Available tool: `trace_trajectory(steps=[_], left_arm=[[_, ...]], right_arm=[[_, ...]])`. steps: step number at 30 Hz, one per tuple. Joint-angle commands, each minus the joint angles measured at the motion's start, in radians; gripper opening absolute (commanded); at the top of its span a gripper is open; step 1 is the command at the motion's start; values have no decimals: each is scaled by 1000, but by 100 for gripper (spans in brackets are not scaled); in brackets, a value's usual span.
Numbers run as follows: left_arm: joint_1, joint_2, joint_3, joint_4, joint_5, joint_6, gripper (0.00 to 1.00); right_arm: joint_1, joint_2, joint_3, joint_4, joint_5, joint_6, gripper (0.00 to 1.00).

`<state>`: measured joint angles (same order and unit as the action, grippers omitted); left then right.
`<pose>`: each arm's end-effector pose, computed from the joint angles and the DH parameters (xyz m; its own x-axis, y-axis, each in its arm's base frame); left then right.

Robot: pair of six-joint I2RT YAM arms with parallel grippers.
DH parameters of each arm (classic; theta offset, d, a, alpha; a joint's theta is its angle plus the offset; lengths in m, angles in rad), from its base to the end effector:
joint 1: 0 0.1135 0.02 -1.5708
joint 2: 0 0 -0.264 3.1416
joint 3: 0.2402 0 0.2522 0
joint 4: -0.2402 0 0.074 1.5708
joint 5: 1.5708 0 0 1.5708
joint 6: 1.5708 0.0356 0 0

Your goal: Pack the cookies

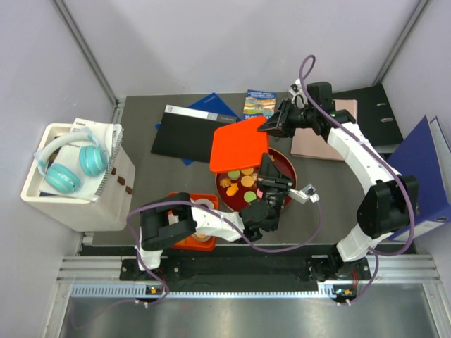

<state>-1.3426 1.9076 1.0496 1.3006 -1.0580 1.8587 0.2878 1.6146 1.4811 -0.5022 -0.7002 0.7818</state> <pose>0.1197 -0.3782 0.2558 0.2599 0.9603 -0.1013 -0.1780 0.1507 0.9724 0.3423 0.1253 0.3440 -0.9072 0.2934 -0.3015 -0.1057 0.5347 0.8384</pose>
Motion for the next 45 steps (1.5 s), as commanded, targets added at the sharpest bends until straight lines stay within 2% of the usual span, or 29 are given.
trace_trajectory(steps=[1, 2, 4, 5, 6, 16, 27, 36, 45], left_arm=[[-1, -12, 44, 396, -39, 40, 26], [-1, -16, 43, 396, -51, 42, 56], [-1, -33, 26, 396, -109, 24, 78], [-1, -44, 15, 396, -134, 14, 94], [-1, -64, 4, 396, -175, -9, 99], [-1, -186, -91, 396, -399, -96, 99], [-1, -369, -201, 394, -621, -285, 99], [0, -459, -224, 394, -663, -418, 99], [17, -505, -247, 394, -686, -575, 99]], right_arm=[[5, -30, 54, 25, 5, -42, 0], [5, -36, 57, 25, 10, -39, 0], [-2, -42, 74, 27, 13, -29, 0], [-6, -47, 83, 28, 16, -27, 0], [-10, -48, 102, 28, 16, -24, 0], [-38, -56, 156, 79, 11, 42, 0], [-79, -79, 214, 133, 7, 103, 0], [-82, -93, 360, 94, -7, 140, 0], [-127, -192, 472, -22, 83, 85, 0]])
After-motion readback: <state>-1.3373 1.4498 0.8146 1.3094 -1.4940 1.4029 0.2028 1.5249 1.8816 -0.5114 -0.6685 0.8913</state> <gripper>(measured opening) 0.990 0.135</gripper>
